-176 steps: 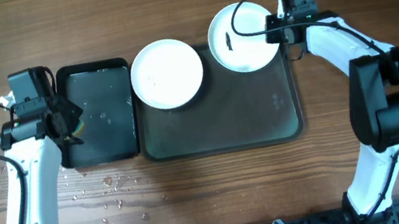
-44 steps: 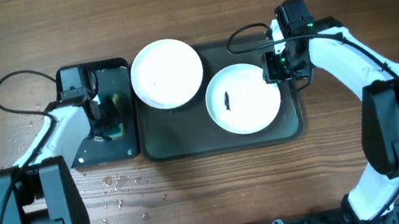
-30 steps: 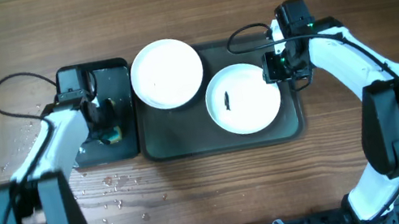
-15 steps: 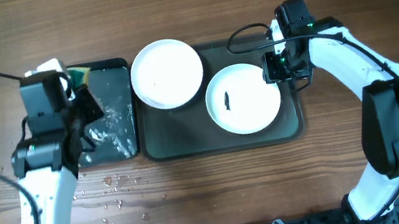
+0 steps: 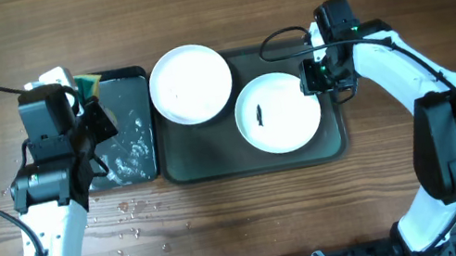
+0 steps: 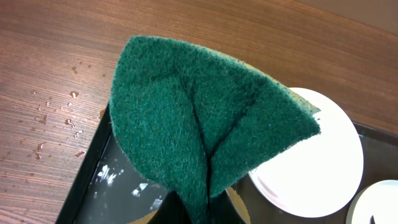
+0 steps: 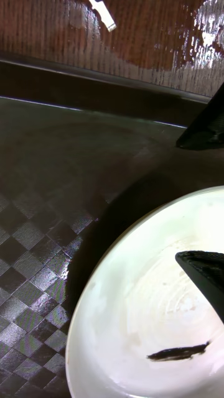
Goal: Clean dirty plates on tray and stack at the side
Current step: 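Dip and rub the sponge in the black tray's water with the left gripper, then carry the sponge right onto the smeared plate with the left gripper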
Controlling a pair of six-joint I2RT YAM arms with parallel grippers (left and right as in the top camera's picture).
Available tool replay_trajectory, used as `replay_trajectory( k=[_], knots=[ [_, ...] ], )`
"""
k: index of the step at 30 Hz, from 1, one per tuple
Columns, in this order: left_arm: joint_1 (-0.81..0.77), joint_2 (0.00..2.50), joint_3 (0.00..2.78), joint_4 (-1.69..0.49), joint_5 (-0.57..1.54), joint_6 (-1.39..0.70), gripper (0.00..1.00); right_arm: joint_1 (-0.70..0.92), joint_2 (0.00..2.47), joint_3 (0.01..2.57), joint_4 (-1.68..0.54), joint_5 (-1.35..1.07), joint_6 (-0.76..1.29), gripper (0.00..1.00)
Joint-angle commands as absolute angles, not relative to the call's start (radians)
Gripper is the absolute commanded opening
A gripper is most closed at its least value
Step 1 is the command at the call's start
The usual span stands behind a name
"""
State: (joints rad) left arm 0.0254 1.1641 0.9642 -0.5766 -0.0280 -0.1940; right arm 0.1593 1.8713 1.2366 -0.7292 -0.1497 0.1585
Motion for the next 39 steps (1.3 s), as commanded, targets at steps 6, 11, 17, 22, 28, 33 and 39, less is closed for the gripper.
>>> replay_trajectory(
  k=[6, 11, 17, 22, 28, 33, 39],
  knots=[
    [0.03, 1.166, 0.981, -0.57, -0.015, -0.187, 0.04, 0.158, 1.857, 1.243, -0.722, -0.158, 0.157, 0.52],
    [0.03, 1.167, 0.981, -0.576, -0.015, -0.19, 0.04, 0.158, 1.857, 1.243, -0.722, -0.158, 0.157, 0.53],
    [0.03, 1.167, 0.981, -0.579, -0.015, -0.191, 0.04, 0.158, 1.857, 1.243, -0.722, -0.158, 0.157, 0.53],
    [0.03, 1.185, 0.981, -0.58, -0.015, -0.191, 0.04, 0.158, 1.857, 1.243, -0.722, -0.158, 0.158, 0.53],
    [0.03, 1.235, 0.981, -0.583, -0.011, -0.198, 0.04, 0.158, 1.857, 1.243, -0.722, -0.158, 0.159, 0.56],
    [0.03, 1.298, 0.981, -0.583, 0.0, -0.198, 0.04, 0.158, 1.857, 1.243, -0.722, -0.158, 0.16, 0.56],
    [0.03, 1.409, 0.981, -0.583, 0.011, -0.199, 0.04, 0.158, 1.857, 1.243, -0.722, -0.158, 0.16, 0.57]
  ],
)
